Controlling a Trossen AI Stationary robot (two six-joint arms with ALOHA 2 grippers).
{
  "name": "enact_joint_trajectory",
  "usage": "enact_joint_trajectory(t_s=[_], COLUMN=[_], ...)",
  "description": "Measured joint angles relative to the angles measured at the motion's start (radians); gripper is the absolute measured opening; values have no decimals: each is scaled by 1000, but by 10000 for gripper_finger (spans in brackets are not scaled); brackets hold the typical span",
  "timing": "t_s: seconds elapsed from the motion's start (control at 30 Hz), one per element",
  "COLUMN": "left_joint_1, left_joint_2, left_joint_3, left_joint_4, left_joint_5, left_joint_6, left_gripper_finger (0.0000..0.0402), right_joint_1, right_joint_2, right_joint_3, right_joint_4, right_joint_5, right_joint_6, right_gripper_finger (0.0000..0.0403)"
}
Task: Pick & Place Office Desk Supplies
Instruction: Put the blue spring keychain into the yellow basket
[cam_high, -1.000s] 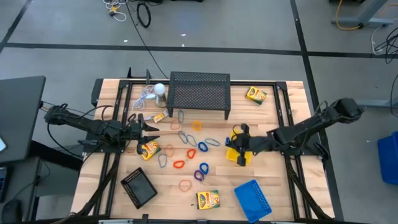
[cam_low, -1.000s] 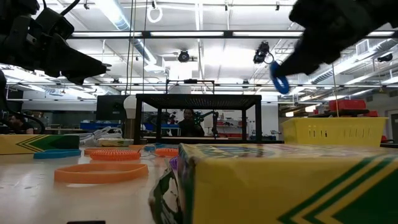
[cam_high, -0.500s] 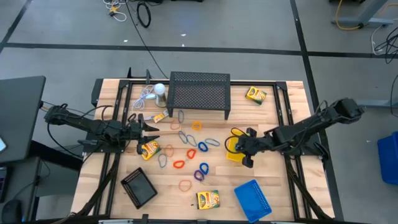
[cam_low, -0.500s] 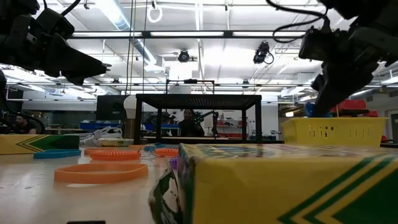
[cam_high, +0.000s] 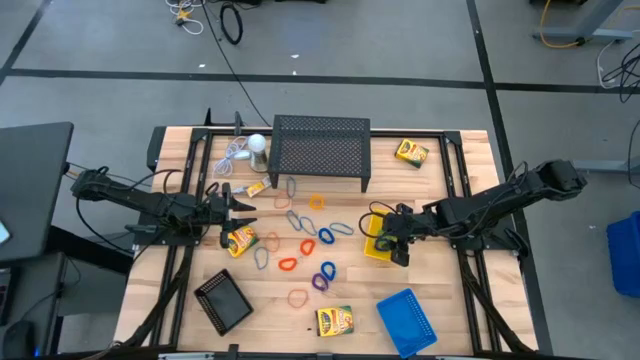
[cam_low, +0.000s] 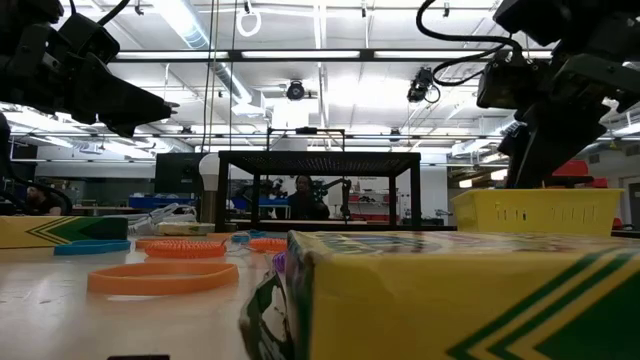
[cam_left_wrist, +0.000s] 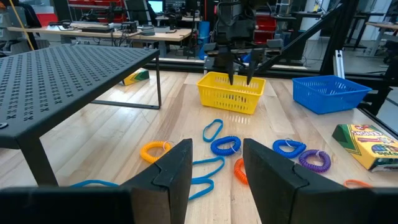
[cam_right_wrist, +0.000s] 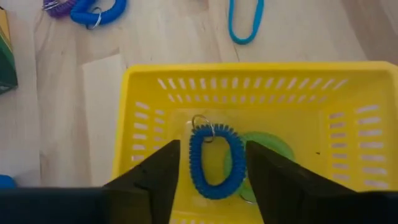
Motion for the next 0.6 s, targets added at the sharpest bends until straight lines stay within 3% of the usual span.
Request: enact_joint_trajectory(t_s=[0.33,0.6], left_joint_1=[0,0], left_joint_2=[0,0], left_joint_3=[0,0], left_joint_4=[0,8], left_joint_5=[0,0], left_joint_6=[0,4], left_gripper_finger=[149,149], right_joint_1=[2,-6], right_joint_2=[25,250], right_joint_3=[151,367], right_joint_4=[1,-57], right_joint_5=[-9,0], right_joint_6=[-85,-263], right_gripper_finger=[190,187])
